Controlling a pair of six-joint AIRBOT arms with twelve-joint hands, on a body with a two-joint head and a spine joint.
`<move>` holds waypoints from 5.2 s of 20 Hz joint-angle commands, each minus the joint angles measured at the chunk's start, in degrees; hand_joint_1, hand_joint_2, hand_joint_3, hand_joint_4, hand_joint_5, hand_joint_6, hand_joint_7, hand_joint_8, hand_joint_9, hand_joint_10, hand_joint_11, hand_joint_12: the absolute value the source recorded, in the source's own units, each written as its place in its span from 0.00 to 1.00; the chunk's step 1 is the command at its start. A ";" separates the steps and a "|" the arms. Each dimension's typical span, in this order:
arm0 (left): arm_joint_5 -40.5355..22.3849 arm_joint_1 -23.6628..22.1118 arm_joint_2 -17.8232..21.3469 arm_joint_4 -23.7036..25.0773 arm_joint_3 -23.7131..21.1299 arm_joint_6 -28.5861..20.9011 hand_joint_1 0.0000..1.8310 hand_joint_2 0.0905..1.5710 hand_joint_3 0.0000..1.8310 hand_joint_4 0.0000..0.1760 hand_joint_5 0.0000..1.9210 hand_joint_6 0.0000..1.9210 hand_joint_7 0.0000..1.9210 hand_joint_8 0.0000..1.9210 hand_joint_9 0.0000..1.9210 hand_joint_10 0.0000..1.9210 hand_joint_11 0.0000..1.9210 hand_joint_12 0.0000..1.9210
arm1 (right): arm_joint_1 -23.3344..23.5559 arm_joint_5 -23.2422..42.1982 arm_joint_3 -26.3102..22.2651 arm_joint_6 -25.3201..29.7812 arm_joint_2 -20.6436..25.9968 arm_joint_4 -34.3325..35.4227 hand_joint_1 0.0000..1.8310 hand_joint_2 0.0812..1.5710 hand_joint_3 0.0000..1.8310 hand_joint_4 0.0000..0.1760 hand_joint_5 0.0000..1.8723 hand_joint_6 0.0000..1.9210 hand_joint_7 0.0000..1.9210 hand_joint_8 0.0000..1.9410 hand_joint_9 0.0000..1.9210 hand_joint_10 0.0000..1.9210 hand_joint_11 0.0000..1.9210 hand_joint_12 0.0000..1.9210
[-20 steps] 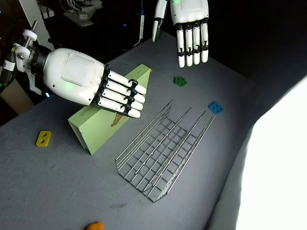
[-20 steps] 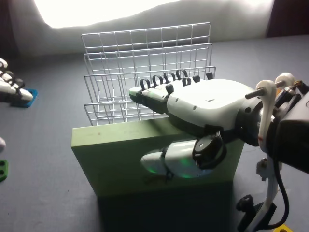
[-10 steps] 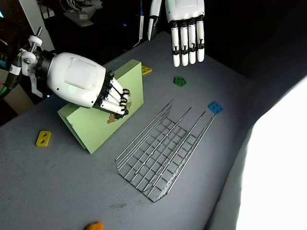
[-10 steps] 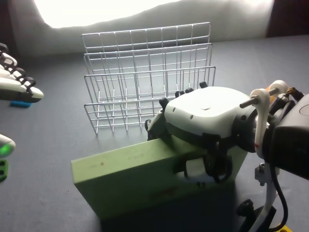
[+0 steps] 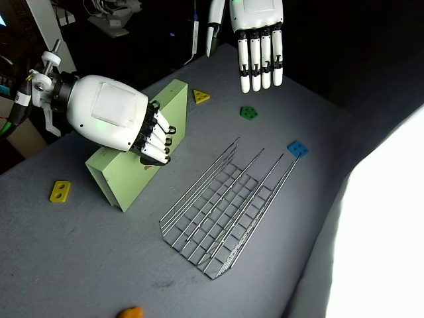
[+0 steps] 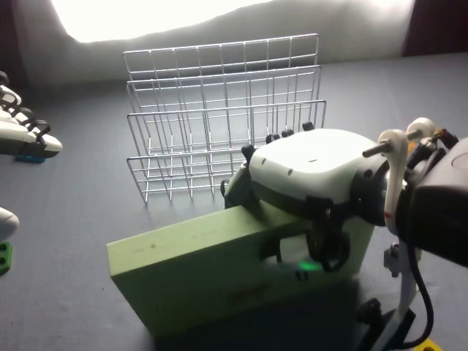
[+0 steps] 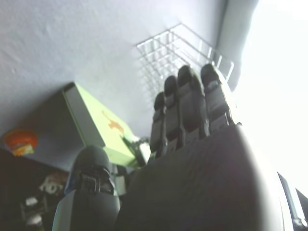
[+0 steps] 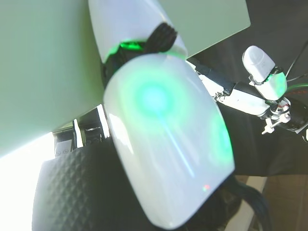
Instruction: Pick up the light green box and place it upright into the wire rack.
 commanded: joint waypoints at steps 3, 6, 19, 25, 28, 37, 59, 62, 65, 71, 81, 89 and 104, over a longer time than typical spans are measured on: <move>4.75 -0.35 -0.01 0.55 -0.40 0.12 0.00 0.78 0.00 0.00 0.09 0.00 0.13 0.00 0.12 0.00 0.00 0.12 | 3.38 1.52 -0.39 0.85 1.42 -2.84 0.67 0.70 0.00 0.00 0.57 0.41 0.45 0.66 0.35 0.72 0.24 0.95; 4.74 -0.35 0.00 0.55 -0.74 0.08 0.00 0.78 0.00 0.00 0.09 0.00 0.13 0.00 0.12 0.00 0.00 0.12 | 6.67 1.72 -1.33 1.20 3.05 -2.86 0.67 0.70 0.00 0.00 0.57 0.41 0.45 0.66 0.35 0.72 0.24 0.95; 4.74 -0.55 -0.03 0.55 -0.06 -0.06 0.00 0.77 0.00 0.04 0.07 0.00 0.10 0.00 0.08 0.00 0.00 0.11 | 14.35 3.13 6.99 5.11 -0.15 -6.29 0.67 0.72 0.00 0.00 0.51 0.46 0.45 0.71 0.35 0.80 0.26 1.00; 4.72 0.39 -0.04 0.55 -0.23 -0.08 0.04 0.78 0.00 0.00 0.11 0.00 0.11 0.00 0.09 0.00 0.00 0.13 | 12.46 3.66 12.21 6.75 -2.83 -6.24 0.68 0.71 0.00 0.00 0.50 0.48 0.50 0.63 0.43 0.76 0.31 0.93; 4.73 0.38 -0.07 0.55 -0.24 -0.07 0.06 0.78 0.00 0.00 0.13 0.00 0.12 0.00 0.10 0.01 0.00 0.22 | 11.77 3.62 13.51 6.95 -3.67 -6.21 0.69 0.70 0.00 0.00 0.55 0.38 0.49 0.68 0.41 0.78 0.30 0.92; 4.73 -0.40 -0.20 0.55 -0.07 -0.08 0.08 0.77 0.00 0.00 0.13 0.01 0.12 0.00 0.10 0.00 0.00 0.24 | 14.00 2.80 14.28 8.58 -4.01 -8.37 0.69 0.72 0.00 0.00 0.51 0.46 0.47 0.68 0.40 0.80 0.30 0.95; 4.73 -0.34 -0.23 0.55 0.06 -0.08 0.11 0.77 0.00 0.02 0.15 0.00 0.14 0.00 0.11 0.00 0.00 0.27 | 8.70 3.46 20.42 16.49 -10.74 -15.70 0.67 0.71 0.00 0.00 0.49 0.50 0.49 0.62 0.42 0.72 0.30 0.93; 4.73 -0.13 -0.23 0.55 0.13 -0.08 0.11 0.77 0.00 0.02 0.14 0.00 0.15 0.00 0.13 0.01 0.00 0.27 | 8.05 3.63 21.66 16.80 -11.84 -15.71 0.68 0.71 0.00 0.00 0.47 0.51 0.51 0.63 0.44 0.73 0.31 0.93; 4.73 -0.15 -0.23 0.55 0.13 -0.09 0.08 0.78 0.00 0.00 0.18 0.01 0.18 0.01 0.15 0.01 0.00 0.40 | 6.99 3.80 23.86 17.01 -12.90 -15.72 0.67 0.72 0.00 0.00 0.50 0.51 0.48 0.63 0.41 0.69 0.28 0.92; 4.73 -0.21 -0.23 0.55 0.10 -0.11 0.06 0.79 0.00 0.08 0.10 0.00 0.14 0.00 0.12 0.00 0.00 0.36 | 4.70 0.92 28.73 20.96 -14.32 -15.75 0.67 0.71 0.00 0.00 0.48 0.52 0.51 0.60 0.45 0.67 0.33 0.87; 4.73 -0.11 -0.23 0.55 0.14 -1.80 0.06 0.79 0.00 0.00 0.15 0.01 0.16 0.00 0.14 0.00 0.00 0.42 | 3.36 0.61 28.82 19.71 -15.00 -15.81 0.68 0.75 0.00 0.00 0.46 0.53 0.42 0.76 0.37 0.82 0.30 0.94; 4.72 0.01 -0.22 0.55 0.19 -1.84 0.06 0.79 0.00 0.01 0.13 0.00 0.14 0.00 0.12 0.00 0.00 0.37 | 3.12 0.56 28.81 19.46 -14.93 -15.87 0.63 0.77 0.00 0.00 0.36 0.73 0.43 0.67 0.33 0.66 0.22 0.87; 4.72 -0.14 -0.22 0.55 -0.03 -1.84 0.05 0.79 0.00 0.07 0.11 0.00 0.12 0.00 0.11 0.00 0.00 0.37 | 5.35 -0.33 25.96 18.98 -12.44 -15.81 0.50 0.68 0.00 0.00 0.17 0.16 0.25 0.22 0.17 0.51 0.04 0.88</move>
